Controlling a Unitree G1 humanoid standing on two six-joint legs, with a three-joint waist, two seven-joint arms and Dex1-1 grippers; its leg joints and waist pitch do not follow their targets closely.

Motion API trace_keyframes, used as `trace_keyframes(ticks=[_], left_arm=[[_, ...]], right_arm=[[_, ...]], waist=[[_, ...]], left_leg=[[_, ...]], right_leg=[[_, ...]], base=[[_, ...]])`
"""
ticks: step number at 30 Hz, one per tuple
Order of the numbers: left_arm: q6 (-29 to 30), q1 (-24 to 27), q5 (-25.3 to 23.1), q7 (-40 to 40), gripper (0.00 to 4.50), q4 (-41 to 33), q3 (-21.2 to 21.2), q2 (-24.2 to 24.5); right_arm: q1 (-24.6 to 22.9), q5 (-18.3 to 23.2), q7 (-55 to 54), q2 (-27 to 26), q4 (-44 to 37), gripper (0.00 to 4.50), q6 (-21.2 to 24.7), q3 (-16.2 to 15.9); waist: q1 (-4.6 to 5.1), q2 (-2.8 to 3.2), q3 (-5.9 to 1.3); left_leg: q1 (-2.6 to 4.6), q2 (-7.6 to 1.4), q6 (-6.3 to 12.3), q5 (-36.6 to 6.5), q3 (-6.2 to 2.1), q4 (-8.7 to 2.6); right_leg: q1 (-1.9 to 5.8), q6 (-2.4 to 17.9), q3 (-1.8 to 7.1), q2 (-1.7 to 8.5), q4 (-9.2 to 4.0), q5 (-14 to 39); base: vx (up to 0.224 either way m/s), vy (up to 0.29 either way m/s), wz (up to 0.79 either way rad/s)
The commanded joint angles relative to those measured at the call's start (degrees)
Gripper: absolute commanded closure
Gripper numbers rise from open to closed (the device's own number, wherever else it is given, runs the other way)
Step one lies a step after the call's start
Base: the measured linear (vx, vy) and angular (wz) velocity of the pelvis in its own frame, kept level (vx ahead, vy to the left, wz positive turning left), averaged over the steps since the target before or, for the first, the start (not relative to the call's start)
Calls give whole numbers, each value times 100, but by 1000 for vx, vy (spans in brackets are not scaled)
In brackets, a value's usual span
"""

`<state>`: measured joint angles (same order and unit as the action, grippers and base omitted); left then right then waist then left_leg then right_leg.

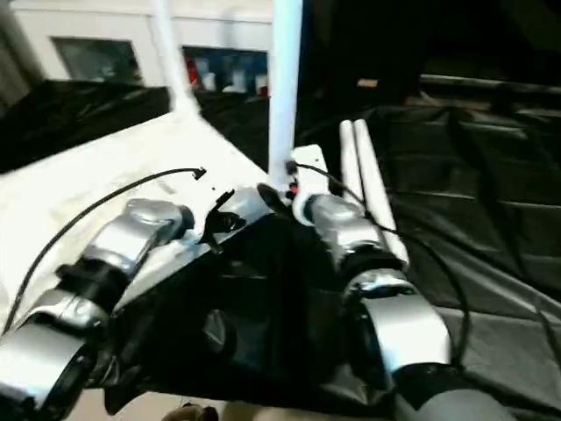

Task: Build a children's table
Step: Pick table leg

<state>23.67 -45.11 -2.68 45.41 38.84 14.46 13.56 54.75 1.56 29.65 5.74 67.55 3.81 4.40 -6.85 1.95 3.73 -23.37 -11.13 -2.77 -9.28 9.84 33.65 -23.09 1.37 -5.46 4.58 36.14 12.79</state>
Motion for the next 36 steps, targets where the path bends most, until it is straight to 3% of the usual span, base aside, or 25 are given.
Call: trace_keyframes(ticks=[1, 5, 10, 14, 21, 29, 35, 36], left_arm=[[-205, 22, 108, 294, 450, -363, 124, -34], [-388, 242, 182, 731, 450, -726, 196, 209], [-438, 473, 248, 1168, 450, -1111, 229, 517], [-550, 767, 497, 1878, 450, -1666, 304, 845], [-477, 947, 533, 2361, 450, -2072, 411, 1157], [-335, 966, 596, 2453, 450, -2285, 450, 1161], [-345, 944, 569, 2482, 450, -2291, 437, 1181], [-355, 937, 558, 2483, 450, -2274, 437, 1182]], right_arm=[[-123, -80, 480, 37, -193, 52, -91, -197], [-445, -142, 1609, 427, -710, 52, -271, -530], [-795, 5, 2546, 852, -1357, 52, -214, -665], [-1210, 152, 3200, 1169, -2164, 52, -212, -844], [-1519, 140, 3547, 1290, -2581, 52, 12, -1002], [-1775, 254, 3475, 1036, -2792, 120, 175, -1084], [-1862, 326, 3437, 997, -2859, 126, 262, -1011], [-1881, 341, 3439, 998, -2858, 126, 278, -994]], waist=[[-3, 60, -545], [-24, 44, -512], [-47, 36, -493], [-75, 39, -512], [-131, 37, -481], [-112, 40, -489], [-116, 47, -495], [-125, 70, -504]], left_leg=[[157, -256, 724, -17, -63, -216], [165, -279, 579, -586, -62, -256], [160, -268, 500, -679, -60, -258], [168, -266, 518, -594, -59, -235], [191, -278, 352, -859, -54, -266], [155, -247, 288, -811, -64, -262], [163, -250, 251, -808, -66, -259], [170, -251, 258, -791, -67, -252]], right_leg=[[362, 1733, 282, 440, -197, -1739], [382, 1653, 289, 454, -272, -970], [366, 1615, 306, 439, -289, -679], [354, 1614, 309, 430, -271, -753], [315, 1527, 319, 418, -308, -179], [336, 1479, 316, 423, -298, -212], [337, 1454, 320, 414, -296, -207], [333, 1451, 320, 418, -290, -258]], base=[[0, 0, 0], [0, 0, 0], [0, 0, 0], [0, 0, 0], [0, 0, 0], [0, 0, 0], [0, 0, 0], [0, 0, 0]])
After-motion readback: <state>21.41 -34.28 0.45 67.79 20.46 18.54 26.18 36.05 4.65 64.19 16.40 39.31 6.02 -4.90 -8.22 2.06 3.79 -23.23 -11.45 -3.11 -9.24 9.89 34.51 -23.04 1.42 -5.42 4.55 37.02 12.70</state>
